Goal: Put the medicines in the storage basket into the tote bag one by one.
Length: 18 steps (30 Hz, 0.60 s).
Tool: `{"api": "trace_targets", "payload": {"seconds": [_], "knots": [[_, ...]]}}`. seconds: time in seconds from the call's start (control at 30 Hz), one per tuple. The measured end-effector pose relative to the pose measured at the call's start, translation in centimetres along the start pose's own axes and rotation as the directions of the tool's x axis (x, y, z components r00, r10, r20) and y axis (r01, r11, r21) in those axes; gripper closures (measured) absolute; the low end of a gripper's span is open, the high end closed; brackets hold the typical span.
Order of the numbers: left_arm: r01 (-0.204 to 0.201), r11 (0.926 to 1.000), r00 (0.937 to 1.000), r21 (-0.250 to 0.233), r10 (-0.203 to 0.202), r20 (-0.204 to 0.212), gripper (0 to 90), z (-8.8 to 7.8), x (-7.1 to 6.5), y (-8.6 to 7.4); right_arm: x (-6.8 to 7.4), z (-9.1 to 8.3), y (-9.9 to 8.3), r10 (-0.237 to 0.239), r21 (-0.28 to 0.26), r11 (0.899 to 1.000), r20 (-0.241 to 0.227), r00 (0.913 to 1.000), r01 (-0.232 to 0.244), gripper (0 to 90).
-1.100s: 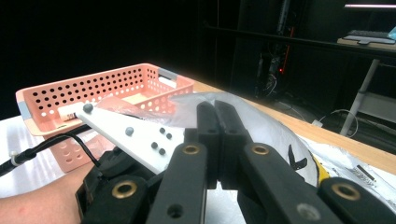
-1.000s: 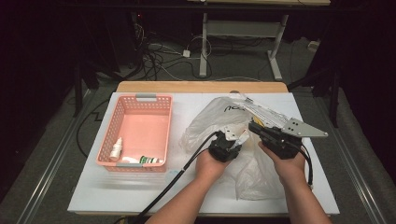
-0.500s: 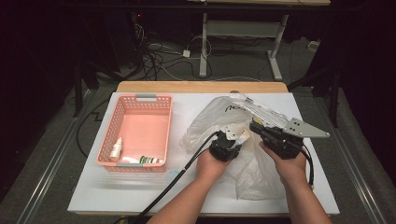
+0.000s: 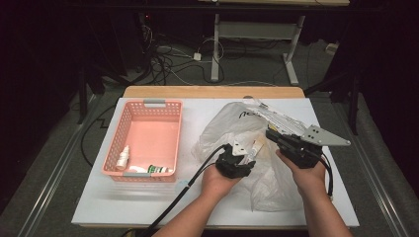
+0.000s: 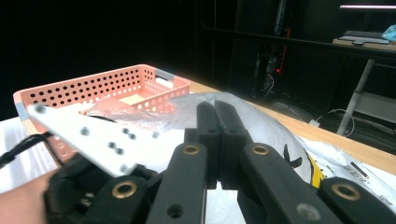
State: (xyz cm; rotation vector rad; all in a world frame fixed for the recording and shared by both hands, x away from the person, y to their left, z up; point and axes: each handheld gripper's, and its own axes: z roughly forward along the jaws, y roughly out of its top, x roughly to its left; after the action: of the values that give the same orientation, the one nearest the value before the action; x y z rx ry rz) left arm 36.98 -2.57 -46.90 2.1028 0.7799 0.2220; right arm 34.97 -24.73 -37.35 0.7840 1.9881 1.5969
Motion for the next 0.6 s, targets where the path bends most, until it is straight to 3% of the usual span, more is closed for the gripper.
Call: {"api": "trace_targets", "payload": {"seconds": [0.07,0.3,0.6], "knots": [[0.005,0.9999,0.9998,-0.015,-0.005,0.02,45.8,-0.8,0.0,-0.5,0.0,0.0,0.0,-0.003,0.001,1.0,0.002,1.0,0.003,90.0],[0.028,0.9984,0.9961,-0.049,-0.023,0.085,29.7,-3.3,-0.6,-1.8,0.2,0.0,0.0,-0.006,0.006,1.0,0.004,1.0,0.006,90.0],[0.002,0.9977,0.9958,-0.067,0.004,0.092,9.2,-6.7,-1.6,-2.8,0.2,0.0,0.0,-0.015,0.006,1.0,0.002,0.9999,0.015,90.0]]}}
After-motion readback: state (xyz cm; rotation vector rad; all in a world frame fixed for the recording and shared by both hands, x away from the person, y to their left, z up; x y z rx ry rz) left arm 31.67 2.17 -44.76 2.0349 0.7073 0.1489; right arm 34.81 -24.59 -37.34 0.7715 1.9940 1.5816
